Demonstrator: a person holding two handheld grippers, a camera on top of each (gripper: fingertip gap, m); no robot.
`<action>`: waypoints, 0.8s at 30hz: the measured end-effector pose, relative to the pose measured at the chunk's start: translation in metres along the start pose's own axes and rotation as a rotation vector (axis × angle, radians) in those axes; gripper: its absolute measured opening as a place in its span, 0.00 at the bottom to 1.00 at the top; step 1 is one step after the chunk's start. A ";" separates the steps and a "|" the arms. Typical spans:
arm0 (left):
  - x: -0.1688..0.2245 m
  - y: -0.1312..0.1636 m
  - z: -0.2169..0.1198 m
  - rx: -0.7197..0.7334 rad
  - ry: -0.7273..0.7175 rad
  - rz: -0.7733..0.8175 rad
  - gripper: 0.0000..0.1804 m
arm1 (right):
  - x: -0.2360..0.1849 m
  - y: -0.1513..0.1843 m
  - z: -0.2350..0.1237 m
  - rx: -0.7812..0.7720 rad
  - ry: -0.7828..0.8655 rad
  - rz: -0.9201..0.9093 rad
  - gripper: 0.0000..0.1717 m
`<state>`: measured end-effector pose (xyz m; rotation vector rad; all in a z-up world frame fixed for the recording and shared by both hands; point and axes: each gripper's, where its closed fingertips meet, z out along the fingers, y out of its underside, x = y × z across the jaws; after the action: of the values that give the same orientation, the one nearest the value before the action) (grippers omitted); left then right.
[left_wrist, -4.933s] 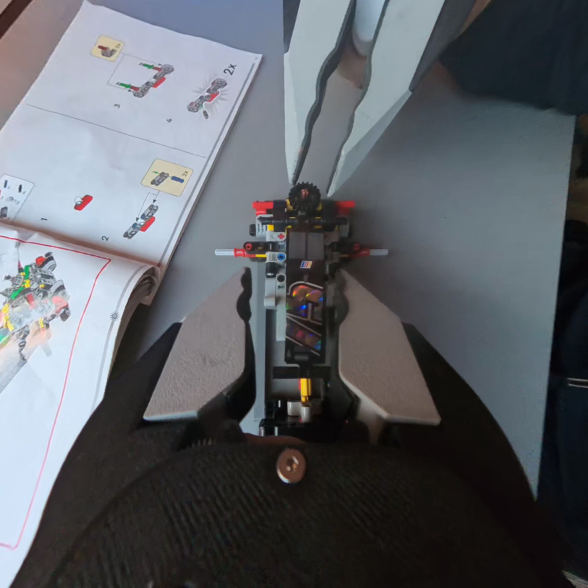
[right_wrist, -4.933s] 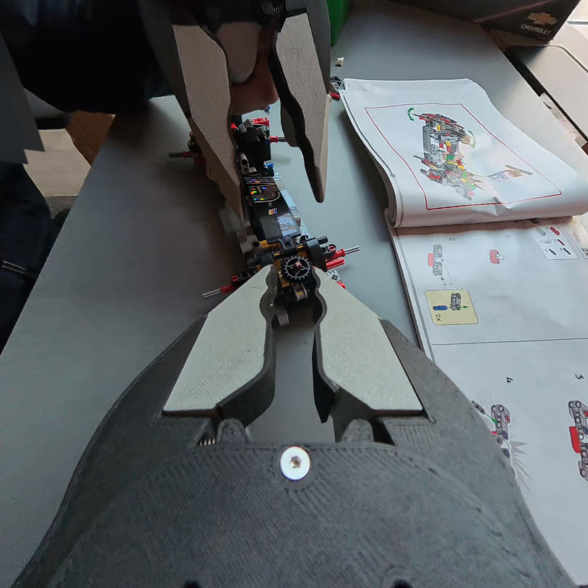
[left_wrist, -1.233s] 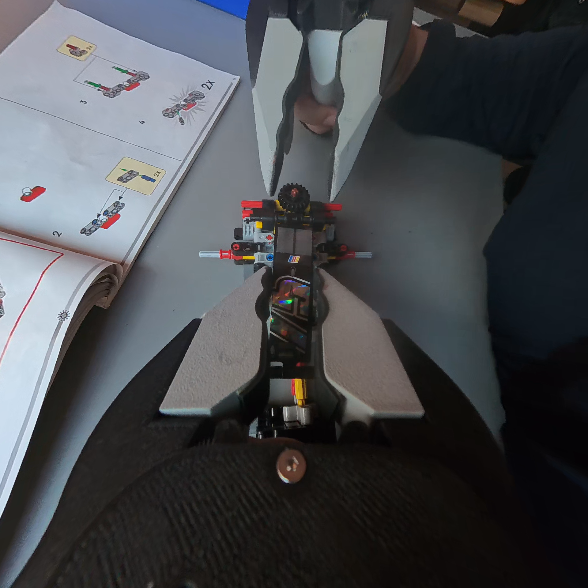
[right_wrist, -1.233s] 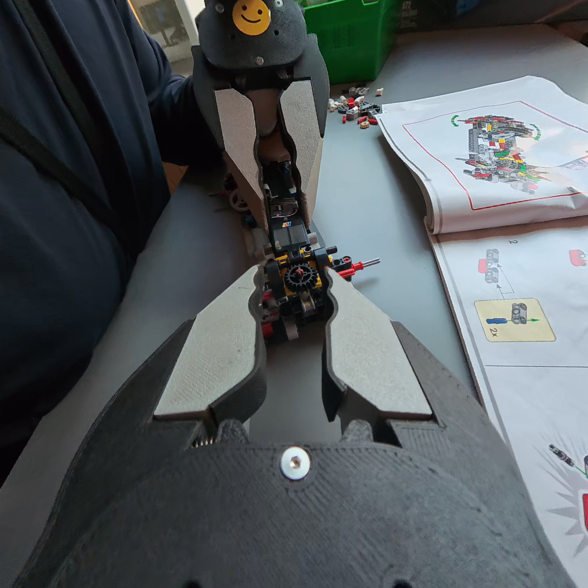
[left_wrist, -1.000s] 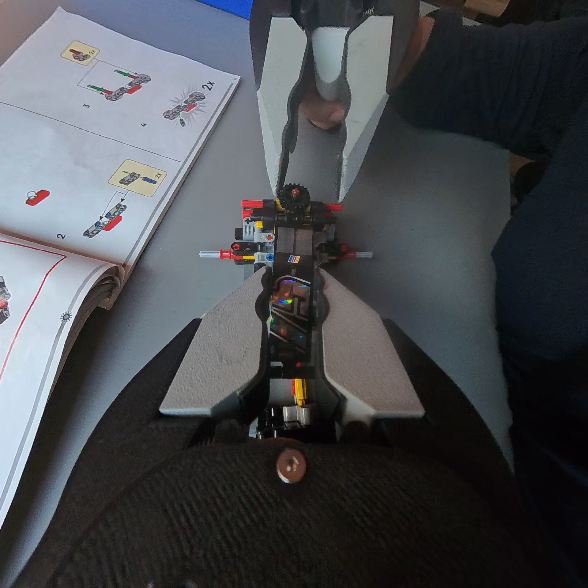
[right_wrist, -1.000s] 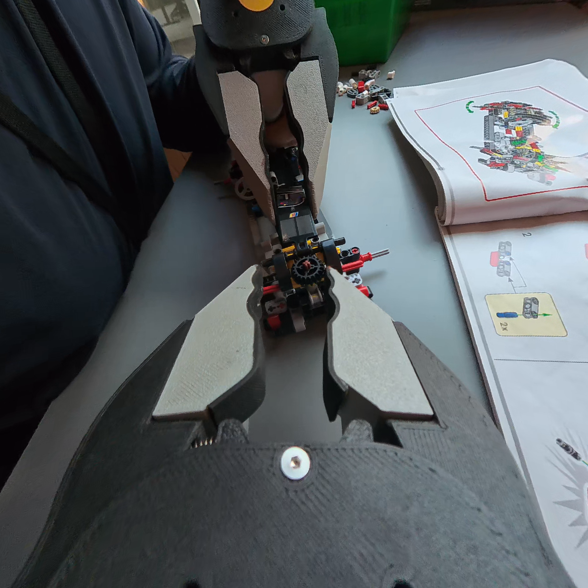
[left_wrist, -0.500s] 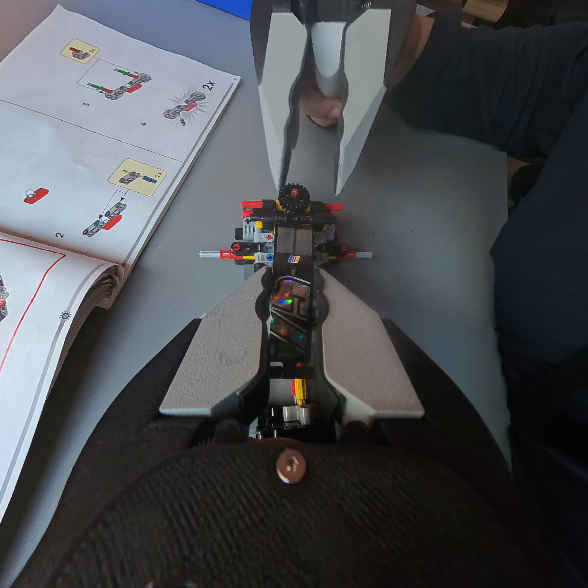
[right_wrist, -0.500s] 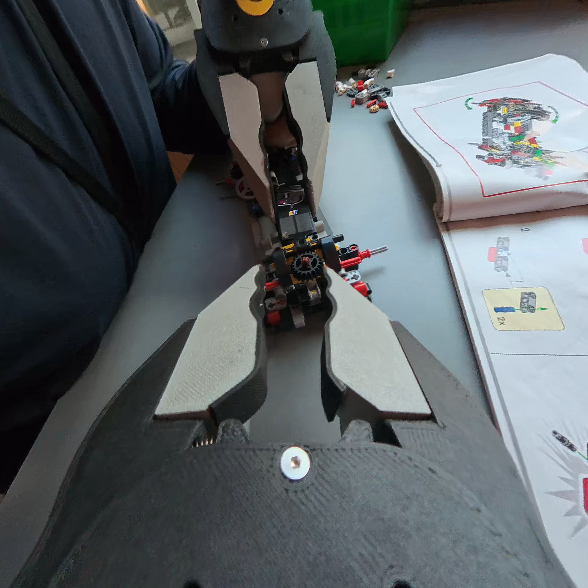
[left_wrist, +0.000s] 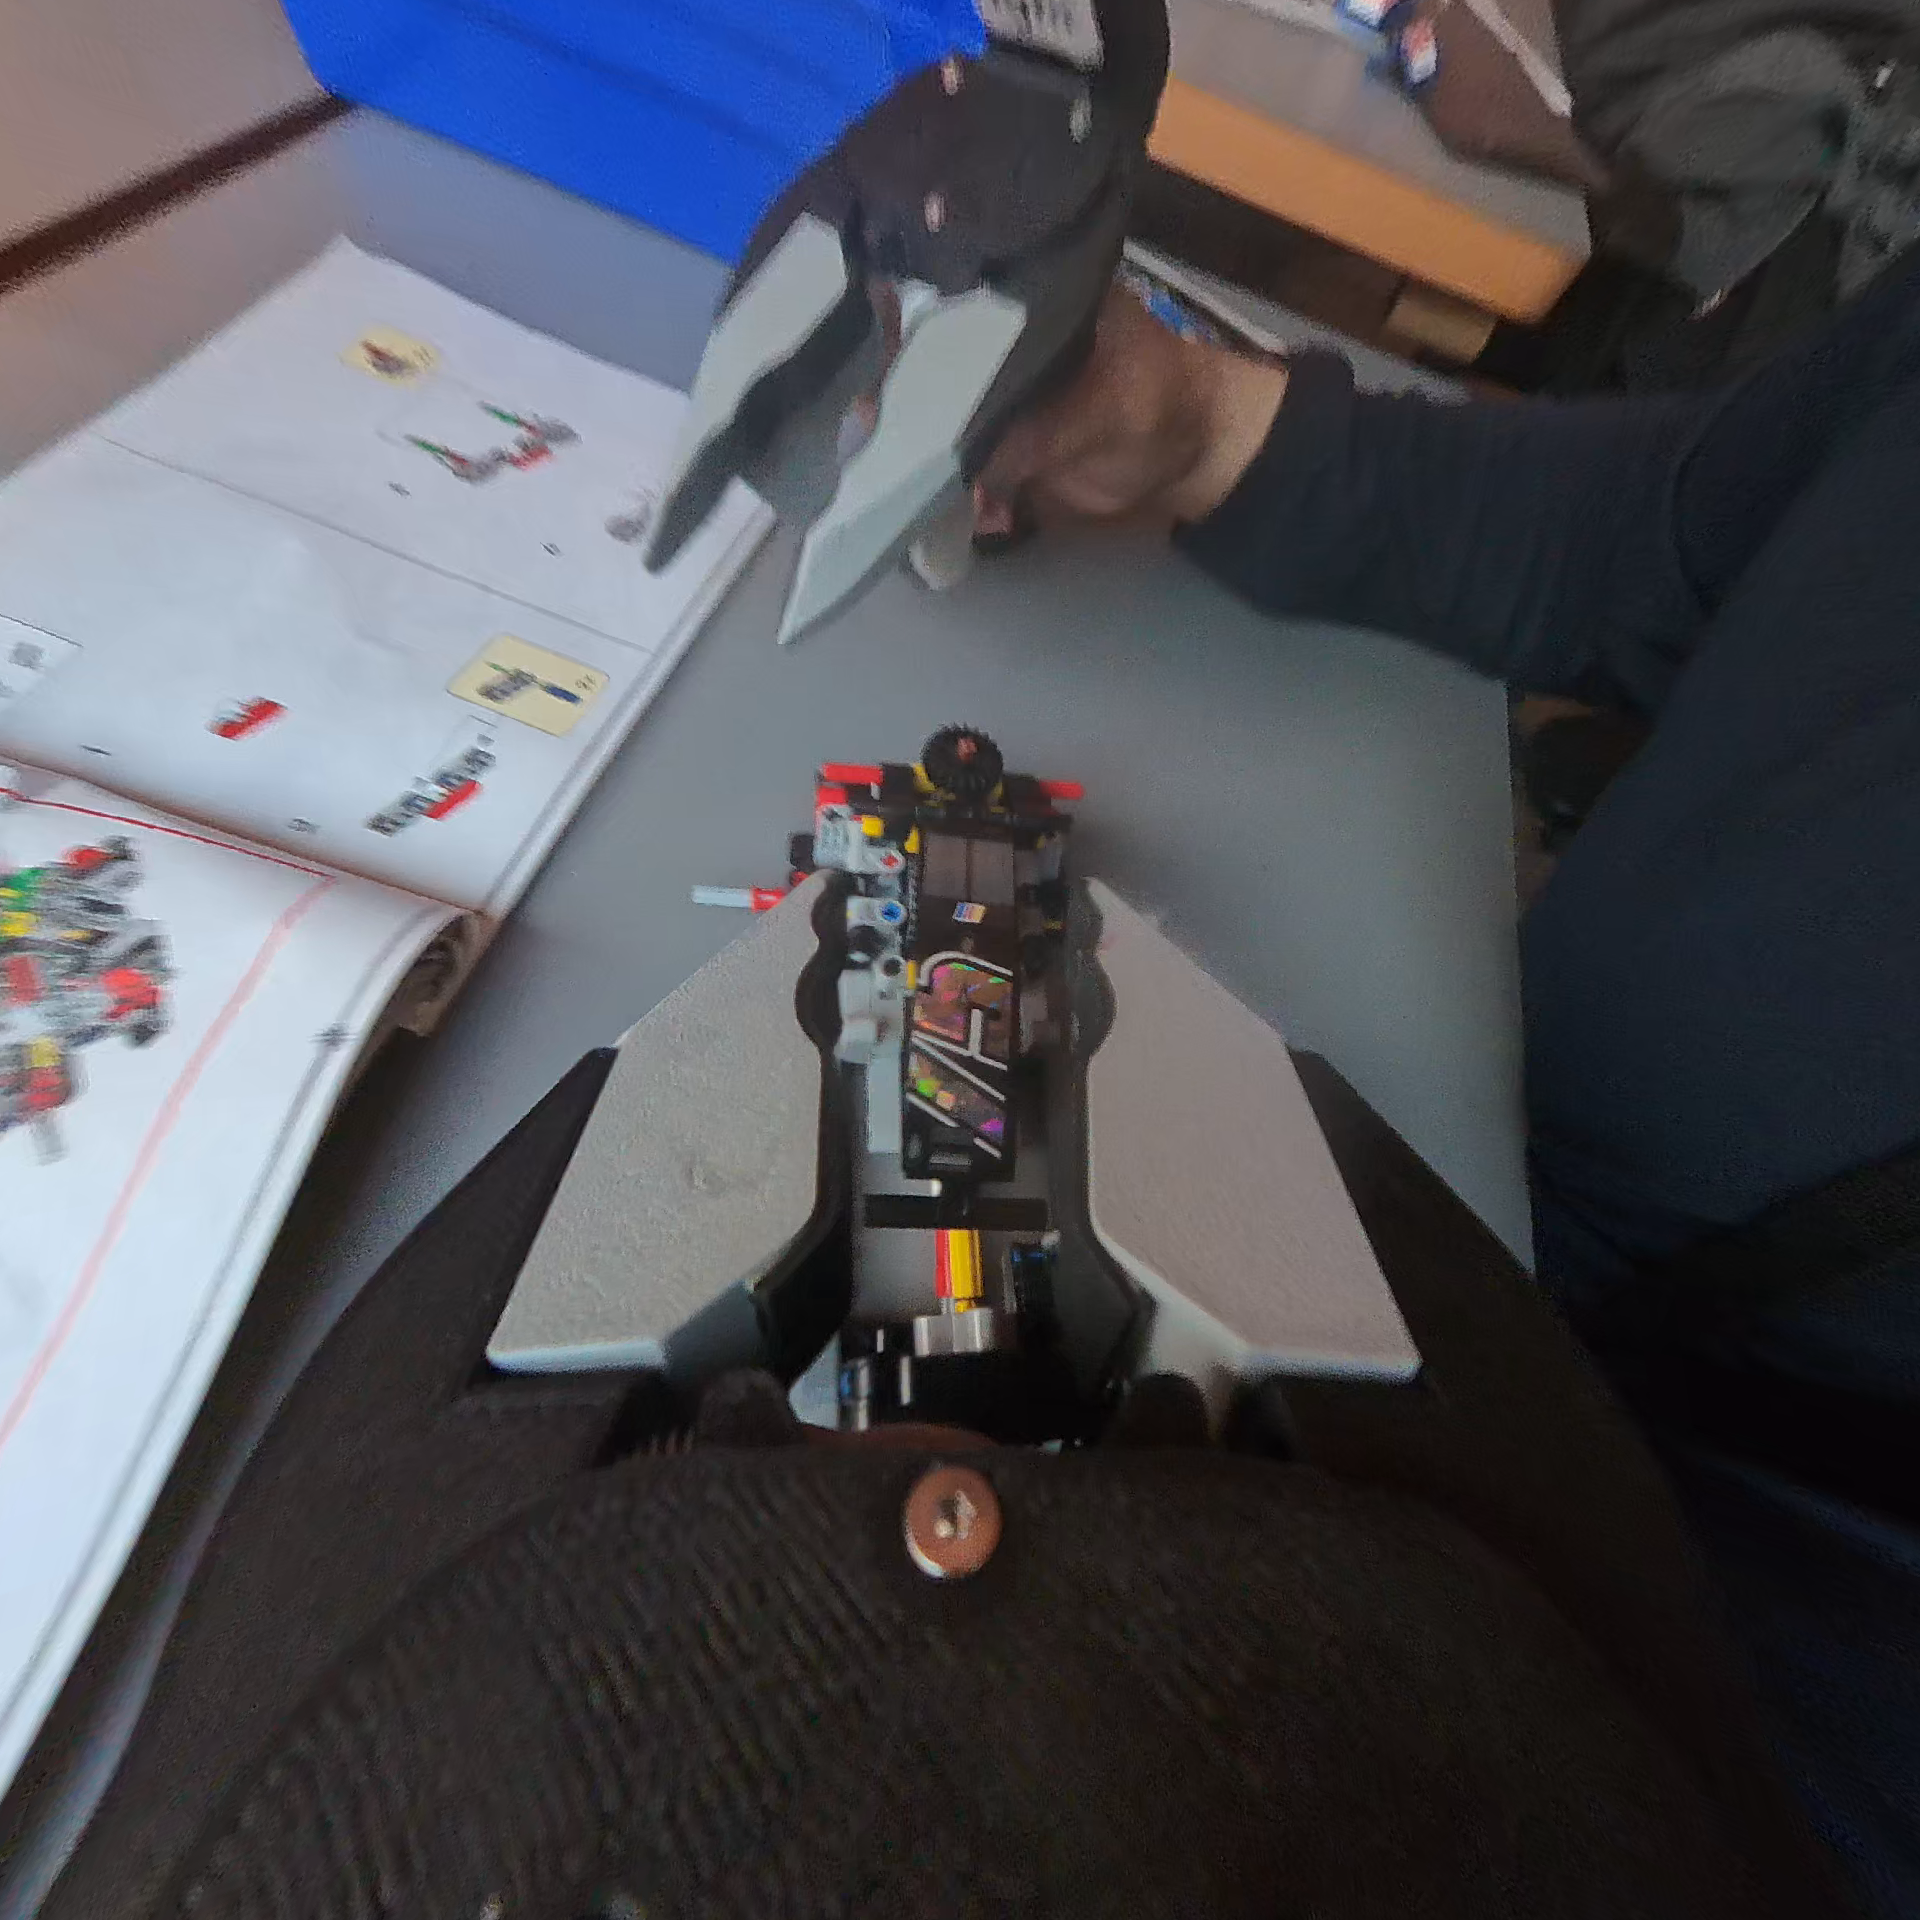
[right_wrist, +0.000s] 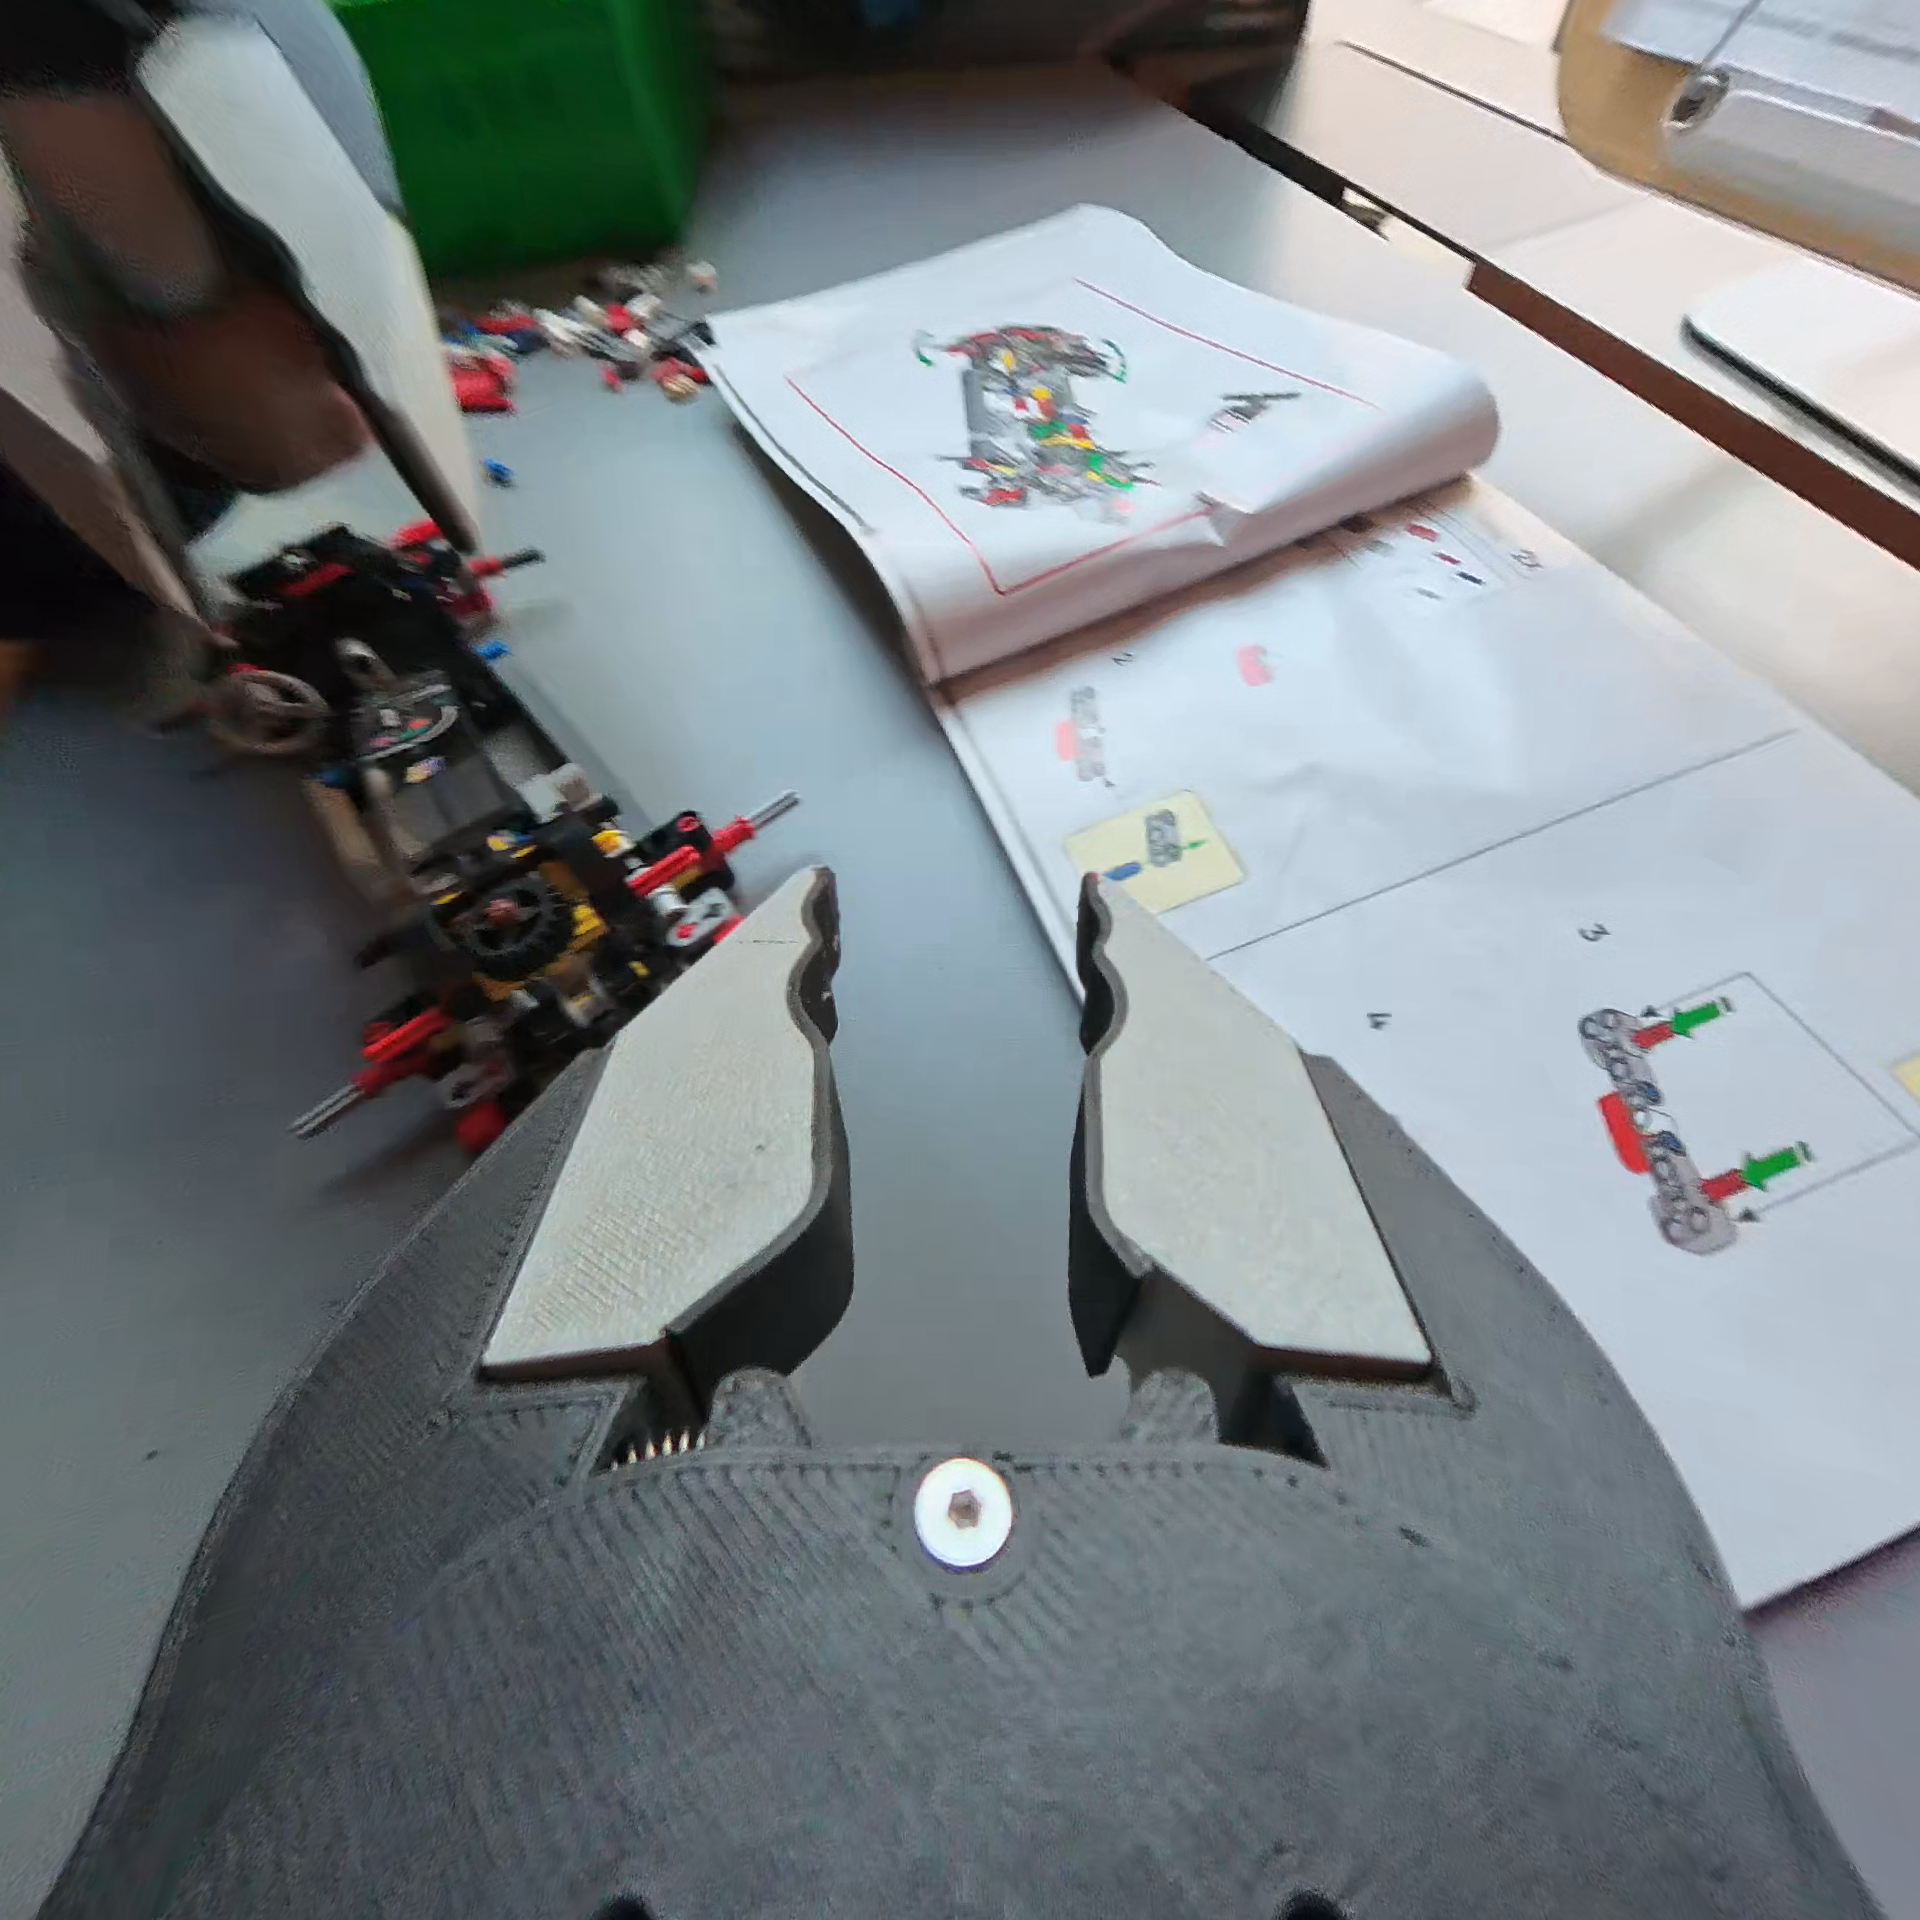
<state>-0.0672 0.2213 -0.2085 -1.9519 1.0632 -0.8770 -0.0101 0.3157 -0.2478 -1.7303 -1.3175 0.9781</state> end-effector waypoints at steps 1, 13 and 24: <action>-0.007 -0.007 -0.010 0.030 -0.031 0.007 0.22 | 0.005 0.001 0.004 -0.027 0.041 -0.011 0.27; -0.162 0.076 -0.069 -0.199 -0.500 -0.199 0.33 | 0.044 0.021 0.054 -0.413 0.175 -0.147 0.29; -0.164 0.085 -0.046 -0.276 -0.524 -0.062 0.05 | 0.050 0.034 0.023 -0.325 0.206 -0.043 0.01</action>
<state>-0.2070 0.3198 -0.2920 -2.2781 0.8419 -0.2210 -0.0077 0.3596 -0.2951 -1.9751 -1.4283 0.5645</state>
